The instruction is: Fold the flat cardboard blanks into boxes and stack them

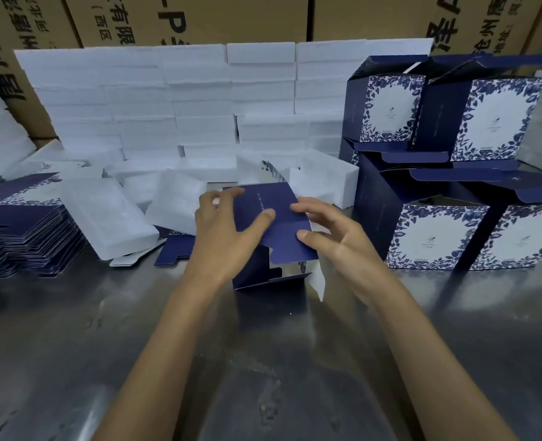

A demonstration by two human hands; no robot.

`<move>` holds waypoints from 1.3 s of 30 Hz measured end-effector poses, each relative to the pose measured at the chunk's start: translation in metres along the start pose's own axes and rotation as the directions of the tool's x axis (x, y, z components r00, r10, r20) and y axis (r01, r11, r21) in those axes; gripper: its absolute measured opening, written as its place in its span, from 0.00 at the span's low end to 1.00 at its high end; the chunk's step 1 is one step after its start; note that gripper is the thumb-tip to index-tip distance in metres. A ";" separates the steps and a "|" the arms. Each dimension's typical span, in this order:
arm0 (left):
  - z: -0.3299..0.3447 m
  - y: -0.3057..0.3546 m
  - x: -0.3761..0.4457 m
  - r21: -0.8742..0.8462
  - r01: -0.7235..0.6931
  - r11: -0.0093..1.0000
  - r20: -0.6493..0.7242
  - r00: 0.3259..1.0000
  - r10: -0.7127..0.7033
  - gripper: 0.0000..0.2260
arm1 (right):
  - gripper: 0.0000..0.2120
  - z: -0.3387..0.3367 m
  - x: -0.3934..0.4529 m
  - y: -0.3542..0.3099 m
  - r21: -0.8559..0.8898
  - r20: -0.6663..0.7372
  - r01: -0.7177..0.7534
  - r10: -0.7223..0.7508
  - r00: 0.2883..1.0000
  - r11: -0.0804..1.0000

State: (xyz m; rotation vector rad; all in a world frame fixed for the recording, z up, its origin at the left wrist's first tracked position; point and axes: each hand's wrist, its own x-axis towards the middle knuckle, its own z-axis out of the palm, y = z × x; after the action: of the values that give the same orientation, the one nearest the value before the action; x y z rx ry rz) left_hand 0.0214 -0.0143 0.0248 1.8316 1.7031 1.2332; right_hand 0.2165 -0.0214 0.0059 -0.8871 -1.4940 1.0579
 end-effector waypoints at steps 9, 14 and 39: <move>-0.010 -0.006 0.001 -0.034 -0.185 0.982 0.174 0.967 0.188 0.22 | 0.19 0.005 -0.001 -0.003 -0.196 0.001 -0.001 0.001 1.000 0.981; -0.010 -0.004 0.002 -0.071 -0.173 0.982 0.200 0.962 0.184 0.20 | 0.18 0.011 0.002 0.001 -0.287 -0.023 0.067 -0.077 0.997 0.956; -0.030 -0.018 0.007 -0.364 -0.102 0.926 0.375 0.894 0.245 0.12 | 0.12 0.005 0.005 0.012 0.077 -0.080 0.028 -0.022 0.997 0.997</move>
State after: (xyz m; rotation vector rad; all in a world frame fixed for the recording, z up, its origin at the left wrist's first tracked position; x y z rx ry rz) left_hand -0.0138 -0.0132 0.0310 1.8926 1.0447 1.0244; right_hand 0.2110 -0.0135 -0.0036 -0.8437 -1.3857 1.0438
